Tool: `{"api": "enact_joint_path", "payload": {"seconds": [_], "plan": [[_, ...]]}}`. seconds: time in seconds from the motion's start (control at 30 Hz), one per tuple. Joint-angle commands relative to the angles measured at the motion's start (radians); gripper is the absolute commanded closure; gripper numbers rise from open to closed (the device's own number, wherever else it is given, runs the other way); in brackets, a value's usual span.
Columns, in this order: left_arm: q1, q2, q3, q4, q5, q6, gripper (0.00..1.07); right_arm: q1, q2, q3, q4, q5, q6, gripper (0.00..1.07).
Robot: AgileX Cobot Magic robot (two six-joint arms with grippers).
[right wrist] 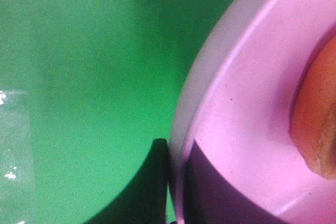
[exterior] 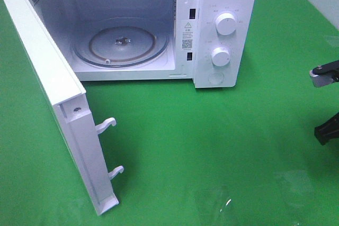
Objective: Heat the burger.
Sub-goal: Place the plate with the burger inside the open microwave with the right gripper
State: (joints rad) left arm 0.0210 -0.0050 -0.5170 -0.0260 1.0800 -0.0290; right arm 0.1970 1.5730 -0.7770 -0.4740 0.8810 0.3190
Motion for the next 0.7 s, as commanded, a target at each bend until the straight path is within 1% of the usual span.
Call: {"api": "enact_joint_path", "payload": {"seconds": [0.03,0.07,0.1,0.13,0.2,0.23,0.27,0.3,0.33,0.37,0.4,0.43,0.47,0.5,0.53,0.57,0.6,0.63,0.67,0.7], "plan": [[0.001,-0.016,0.001,-0.002,-0.014,0.0,0.09,0.052,-0.059,0.001,-0.074,0.079,0.016,1.07],[0.001,-0.016,0.001,-0.002,-0.014,0.0,0.09,0.052,-0.059,0.001,-0.074,0.079,0.016,1.07],[0.001,-0.016,0.001,-0.002,-0.014,0.0,0.09,0.077,-0.08,0.001,-0.081,0.099,0.018,1.07],[0.001,-0.016,0.001,-0.002,-0.014,0.0,0.09,0.077,-0.08,0.001,-0.081,0.099,0.018,1.07],[0.001,-0.016,0.001,-0.002,-0.014,0.0,0.09,0.111,-0.113,0.001,-0.08,0.114,0.018,1.07],[0.001,-0.016,0.001,-0.002,-0.014,0.0,0.09,0.111,-0.113,0.001,-0.08,0.114,0.018,1.07],[0.001,-0.016,0.001,-0.002,-0.014,0.0,0.09,0.135,-0.131,0.001,-0.079,0.127,0.018,1.07],[0.001,-0.016,0.001,-0.002,-0.014,0.0,0.09,0.135,-0.131,0.001,-0.079,0.127,0.018,1.07],[0.001,-0.016,0.001,-0.002,-0.014,0.0,0.09,0.162,-0.147,0.001,-0.079,0.137,0.018,1.07],[0.001,-0.016,0.001,-0.002,-0.014,0.0,0.09,0.162,-0.147,0.001,-0.079,0.137,0.018,1.07],[0.001,-0.016,0.001,-0.002,-0.014,0.0,0.09,0.191,-0.161,0.001,-0.081,0.151,0.018,1.07],[0.001,-0.016,0.001,-0.002,-0.014,0.0,0.09,0.191,-0.161,0.001,-0.081,0.151,0.018,1.07],[0.001,-0.016,0.001,-0.002,-0.014,0.0,0.09,0.22,-0.17,0.001,-0.082,0.159,0.018,1.07],[0.001,-0.016,0.001,-0.002,-0.014,0.0,0.09,0.22,-0.17,0.001,-0.082,0.159,0.018,1.07],[0.001,-0.016,0.001,-0.002,-0.014,0.0,0.09,0.257,-0.17,0.003,-0.086,0.162,0.018,1.07],[0.001,-0.016,0.001,-0.002,-0.014,0.0,0.09,0.257,-0.17,0.003,-0.086,0.162,0.018,1.07],[0.001,-0.016,0.001,-0.002,-0.014,0.0,0.09,0.285,-0.17,0.014,-0.092,0.16,0.018,1.07],[0.001,-0.016,0.001,-0.002,-0.014,0.0,0.09,0.285,-0.17,0.014,-0.092,0.16,0.018,1.07],[0.001,-0.016,0.001,-0.002,-0.014,0.0,0.09,0.315,-0.17,0.029,-0.092,0.157,0.017,1.07],[0.001,-0.016,0.001,-0.002,-0.014,0.0,0.09,0.315,-0.17,0.029,-0.092,0.157,0.017,1.07]]}}
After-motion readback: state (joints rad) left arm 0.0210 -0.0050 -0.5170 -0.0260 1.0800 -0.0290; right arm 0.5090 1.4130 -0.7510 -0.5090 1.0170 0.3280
